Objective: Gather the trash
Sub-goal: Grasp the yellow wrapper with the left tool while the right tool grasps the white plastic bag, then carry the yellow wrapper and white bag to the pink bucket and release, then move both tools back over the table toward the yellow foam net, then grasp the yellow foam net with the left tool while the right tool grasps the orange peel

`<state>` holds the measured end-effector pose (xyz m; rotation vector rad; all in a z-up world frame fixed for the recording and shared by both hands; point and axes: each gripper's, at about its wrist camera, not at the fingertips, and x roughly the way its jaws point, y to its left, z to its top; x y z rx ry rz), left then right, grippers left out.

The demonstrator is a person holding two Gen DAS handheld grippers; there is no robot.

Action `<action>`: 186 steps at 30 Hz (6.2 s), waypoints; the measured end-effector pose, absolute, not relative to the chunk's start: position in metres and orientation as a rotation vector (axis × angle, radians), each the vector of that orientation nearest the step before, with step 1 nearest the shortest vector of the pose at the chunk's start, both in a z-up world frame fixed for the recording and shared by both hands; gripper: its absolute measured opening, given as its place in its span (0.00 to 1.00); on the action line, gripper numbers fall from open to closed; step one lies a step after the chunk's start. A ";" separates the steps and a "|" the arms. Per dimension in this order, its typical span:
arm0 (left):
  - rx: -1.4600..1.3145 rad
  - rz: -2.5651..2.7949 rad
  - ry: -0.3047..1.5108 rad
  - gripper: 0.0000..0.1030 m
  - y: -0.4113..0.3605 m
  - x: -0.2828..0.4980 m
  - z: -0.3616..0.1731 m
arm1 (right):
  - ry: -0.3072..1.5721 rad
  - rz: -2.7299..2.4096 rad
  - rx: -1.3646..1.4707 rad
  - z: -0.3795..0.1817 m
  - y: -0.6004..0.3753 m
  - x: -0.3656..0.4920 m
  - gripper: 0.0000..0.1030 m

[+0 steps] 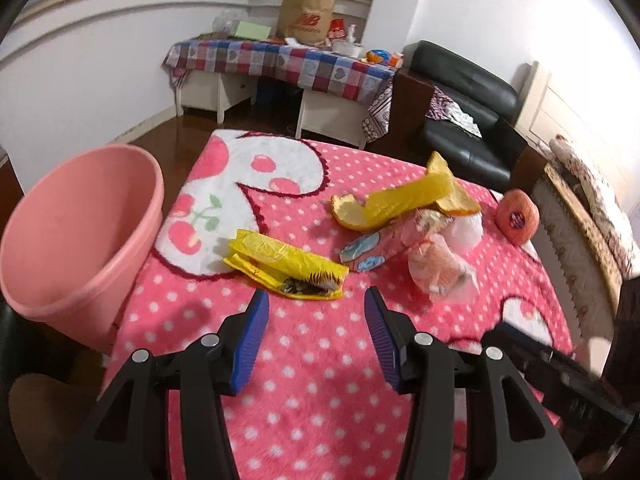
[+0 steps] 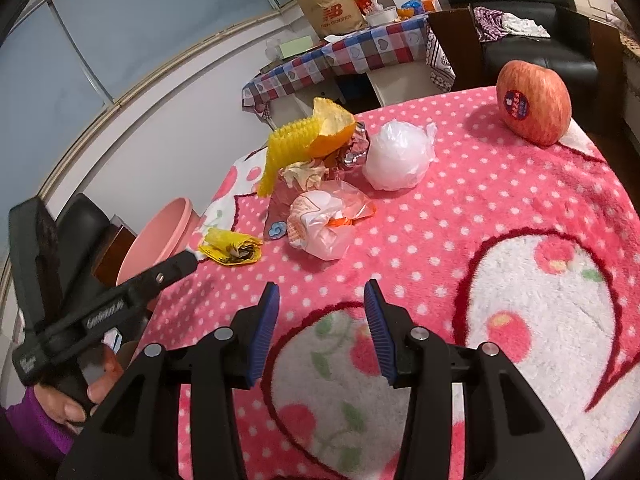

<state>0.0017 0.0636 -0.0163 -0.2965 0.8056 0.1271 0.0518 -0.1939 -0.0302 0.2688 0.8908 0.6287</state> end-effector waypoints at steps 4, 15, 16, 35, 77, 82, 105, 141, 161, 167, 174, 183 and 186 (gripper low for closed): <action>-0.387 0.137 0.848 0.47 0.069 0.018 -0.023 | 0.892 0.628 0.275 -0.032 -0.195 0.053 0.43; -0.702 0.297 0.975 0.52 0.104 0.060 -0.054 | 0.902 0.650 0.294 -0.038 -0.194 0.059 0.43; -0.711 0.310 0.971 0.52 0.105 0.062 -0.055 | 0.900 0.654 0.295 -0.038 -0.193 0.059 0.43; -0.570 0.288 0.905 0.11 0.087 0.037 -0.028 | 0.862 0.690 0.325 -0.027 -0.181 0.084 0.43; -0.459 0.365 0.611 0.11 0.104 -0.075 0.023 | 0.703 0.942 0.206 0.055 -0.152 0.027 0.27; -0.445 0.440 0.533 0.11 0.137 -0.084 0.035 | 0.731 1.038 0.158 0.060 -0.102 0.032 0.27; -0.429 0.573 0.534 0.41 0.261 -0.083 -0.006 | 0.979 1.144 0.071 0.006 0.095 0.075 0.29; -0.304 0.253 0.575 0.51 0.108 -0.095 0.021 | 0.705 0.753 0.036 0.049 -0.137 0.028 0.43; -0.242 -0.029 0.793 0.53 0.029 0.007 -0.033 | 0.755 0.626 0.115 0.012 -0.215 0.067 0.43; -0.345 -0.081 0.905 0.53 0.030 0.040 -0.059 | 0.813 0.594 0.155 -0.006 -0.222 0.087 0.43; -0.376 -0.086 0.916 0.10 0.029 0.049 -0.064 | 0.838 0.606 0.155 -0.011 -0.210 0.098 0.43; -0.315 -0.072 0.790 0.06 0.052 -0.009 -0.028 | 0.876 0.646 0.161 -0.017 -0.194 0.098 0.43; -0.314 -0.002 0.749 0.06 0.071 -0.027 -0.018 | 0.897 0.678 0.165 -0.021 -0.181 0.097 0.43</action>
